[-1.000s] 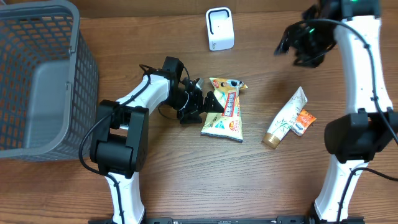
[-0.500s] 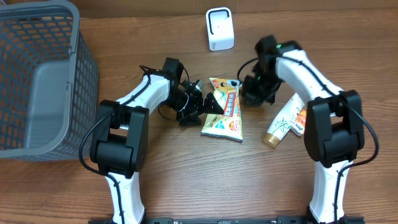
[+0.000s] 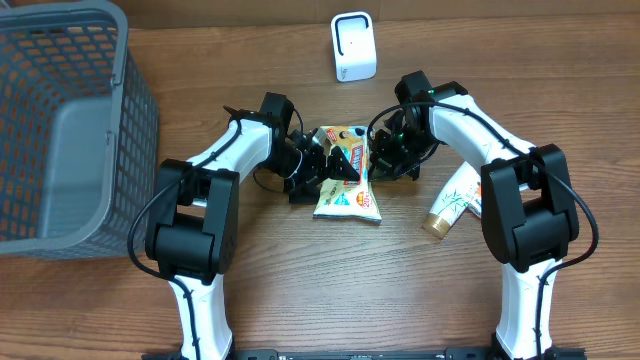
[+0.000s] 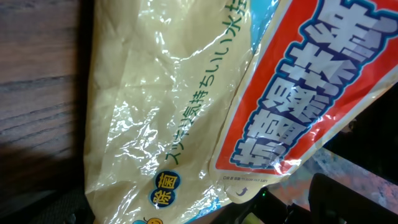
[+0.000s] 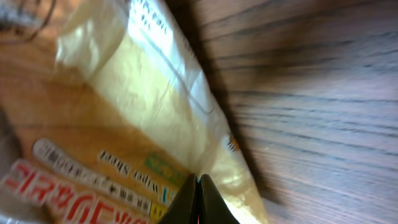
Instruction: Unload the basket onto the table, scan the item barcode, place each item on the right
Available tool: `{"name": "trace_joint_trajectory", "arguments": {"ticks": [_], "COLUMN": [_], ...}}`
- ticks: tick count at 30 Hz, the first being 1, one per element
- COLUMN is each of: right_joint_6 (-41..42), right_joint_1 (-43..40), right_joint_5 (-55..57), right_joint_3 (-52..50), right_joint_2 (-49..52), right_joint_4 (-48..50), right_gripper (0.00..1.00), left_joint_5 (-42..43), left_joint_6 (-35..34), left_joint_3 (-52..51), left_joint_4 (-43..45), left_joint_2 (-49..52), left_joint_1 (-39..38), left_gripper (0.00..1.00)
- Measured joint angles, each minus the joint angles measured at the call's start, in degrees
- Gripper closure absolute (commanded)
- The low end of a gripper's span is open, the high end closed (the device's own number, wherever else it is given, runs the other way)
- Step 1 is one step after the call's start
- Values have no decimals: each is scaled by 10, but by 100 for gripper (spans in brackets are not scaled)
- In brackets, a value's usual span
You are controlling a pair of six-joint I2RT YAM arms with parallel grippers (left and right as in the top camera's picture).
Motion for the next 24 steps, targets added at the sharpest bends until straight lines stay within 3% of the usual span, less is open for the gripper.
{"name": "trace_joint_trajectory", "arguments": {"ticks": [6,11,13,15,20,24], "right_joint_6": [1,1,1,2,2,2], "right_joint_1": [0,0,0,0,0,-3], "right_joint_5": [-34,-52,-57,-61,-60,-8], "right_joint_3": [0,0,0,0,0,19], "right_joint_2": [0,0,0,0,0,0], "right_joint_4": [10,11,12,13,9,-49], "right_gripper": [96,96,96,96,96,96], "left_joint_5": [22,35,36,30,24,20], "left_joint_6": [-10,-12,-12,-12,-12,-10], "left_joint_3": [2,2,0,-3,-7,-5], "left_joint_4": [1,7,9,13,19,4], "left_joint_2": [13,26,31,35,51,51], "left_joint_1": [2,2,2,1,1,2], "left_gripper": [17,41,61,96,96,96]}}
